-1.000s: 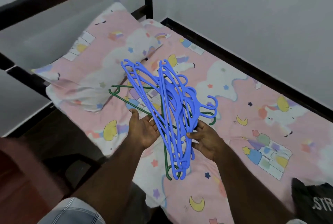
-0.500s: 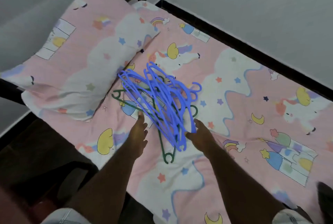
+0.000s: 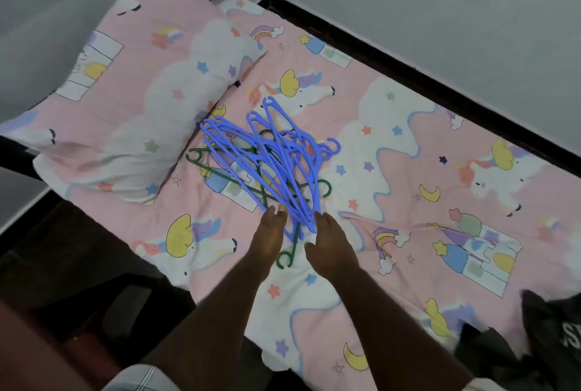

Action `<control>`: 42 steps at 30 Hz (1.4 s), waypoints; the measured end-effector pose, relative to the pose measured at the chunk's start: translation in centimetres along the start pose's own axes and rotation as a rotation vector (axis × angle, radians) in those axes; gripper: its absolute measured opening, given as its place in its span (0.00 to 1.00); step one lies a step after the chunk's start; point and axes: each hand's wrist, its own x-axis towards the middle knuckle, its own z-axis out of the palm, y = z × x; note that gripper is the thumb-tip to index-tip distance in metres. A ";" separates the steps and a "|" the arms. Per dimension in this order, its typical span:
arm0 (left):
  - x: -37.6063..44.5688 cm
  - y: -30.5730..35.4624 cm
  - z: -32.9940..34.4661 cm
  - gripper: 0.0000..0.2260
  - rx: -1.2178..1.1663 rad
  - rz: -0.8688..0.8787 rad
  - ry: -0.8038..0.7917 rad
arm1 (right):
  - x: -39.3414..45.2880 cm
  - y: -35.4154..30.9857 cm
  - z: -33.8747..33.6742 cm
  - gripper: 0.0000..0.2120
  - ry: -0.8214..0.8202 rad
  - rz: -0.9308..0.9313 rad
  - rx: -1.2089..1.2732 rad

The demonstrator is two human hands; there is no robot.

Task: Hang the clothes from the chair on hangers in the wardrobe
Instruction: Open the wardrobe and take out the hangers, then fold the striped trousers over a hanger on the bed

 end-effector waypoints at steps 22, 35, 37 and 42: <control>-14.4 -5.0 24.8 0.31 0.397 0.052 -0.071 | -16.5 22.2 -7.1 0.37 0.137 0.124 -0.079; -22.8 -13.2 49.7 0.11 0.703 -0.011 -0.407 | -29.4 48.0 -11.4 0.35 0.284 0.482 0.164; -23.5 -14.2 51.4 0.21 0.759 -0.009 -0.457 | -30.2 49.9 -11.3 0.34 0.291 0.505 0.222; -24.6 -15.6 54.1 0.25 0.762 -0.013 -0.531 | -31.3 52.3 -11.1 0.33 0.371 0.513 0.337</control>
